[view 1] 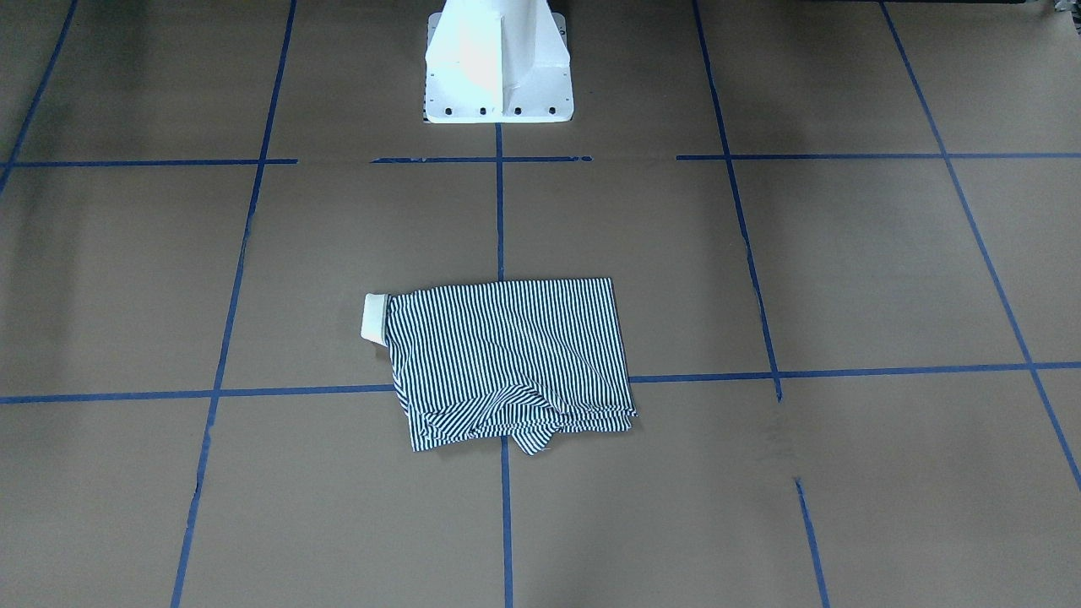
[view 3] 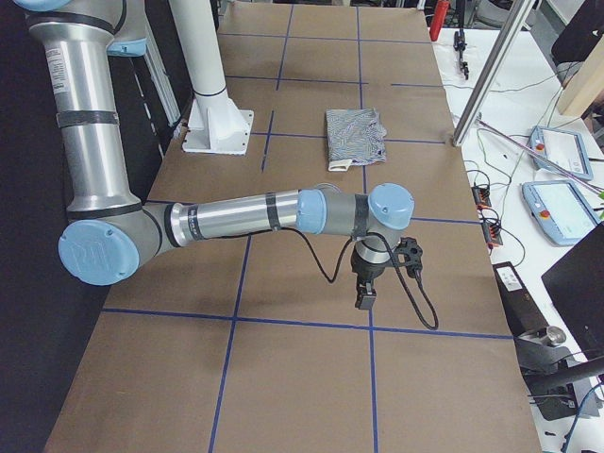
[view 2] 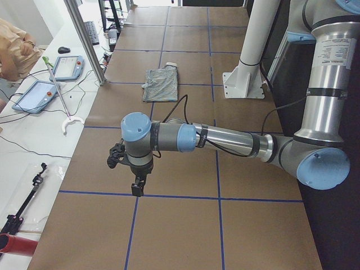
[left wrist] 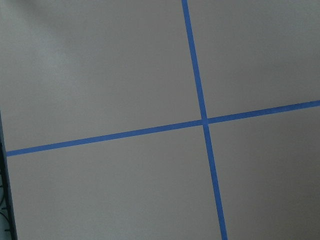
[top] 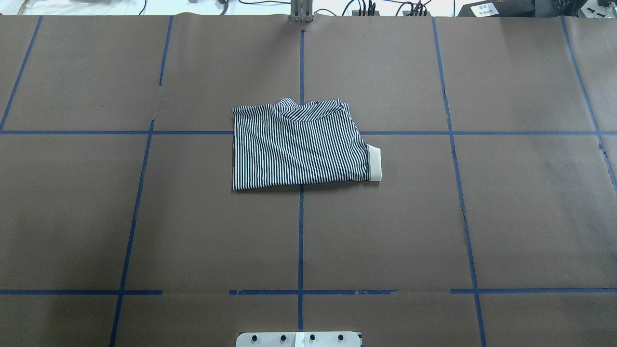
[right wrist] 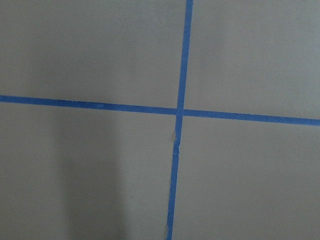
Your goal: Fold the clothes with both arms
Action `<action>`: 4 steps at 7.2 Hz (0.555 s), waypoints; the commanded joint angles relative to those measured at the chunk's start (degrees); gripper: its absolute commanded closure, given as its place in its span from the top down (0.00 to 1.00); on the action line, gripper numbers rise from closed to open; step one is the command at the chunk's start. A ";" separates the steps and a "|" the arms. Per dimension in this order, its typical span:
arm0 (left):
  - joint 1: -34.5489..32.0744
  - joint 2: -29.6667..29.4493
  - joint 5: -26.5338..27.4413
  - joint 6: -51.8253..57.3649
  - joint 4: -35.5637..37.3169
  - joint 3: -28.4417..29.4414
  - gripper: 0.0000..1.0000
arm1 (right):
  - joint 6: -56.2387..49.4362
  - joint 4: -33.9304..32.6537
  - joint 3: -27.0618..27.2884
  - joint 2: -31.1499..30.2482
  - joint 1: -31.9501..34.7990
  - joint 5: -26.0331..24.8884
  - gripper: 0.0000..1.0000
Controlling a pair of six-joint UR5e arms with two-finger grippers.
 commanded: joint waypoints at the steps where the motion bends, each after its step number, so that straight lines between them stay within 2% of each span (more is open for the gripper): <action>1: 0.72 -0.07 -1.95 0.06 -1.15 0.18 1.00 | 0.35 5.44 -3.92 -0.10 -0.90 0.28 1.00; 3: 1.17 -0.06 -2.14 -0.02 -3.26 0.54 1.00 | 0.43 12.47 -8.23 -0.62 -0.90 7.01 1.00; 4: 1.17 0.02 -2.14 -0.11 -3.96 0.71 1.00 | 0.61 14.42 -8.60 -0.71 -0.90 7.49 1.00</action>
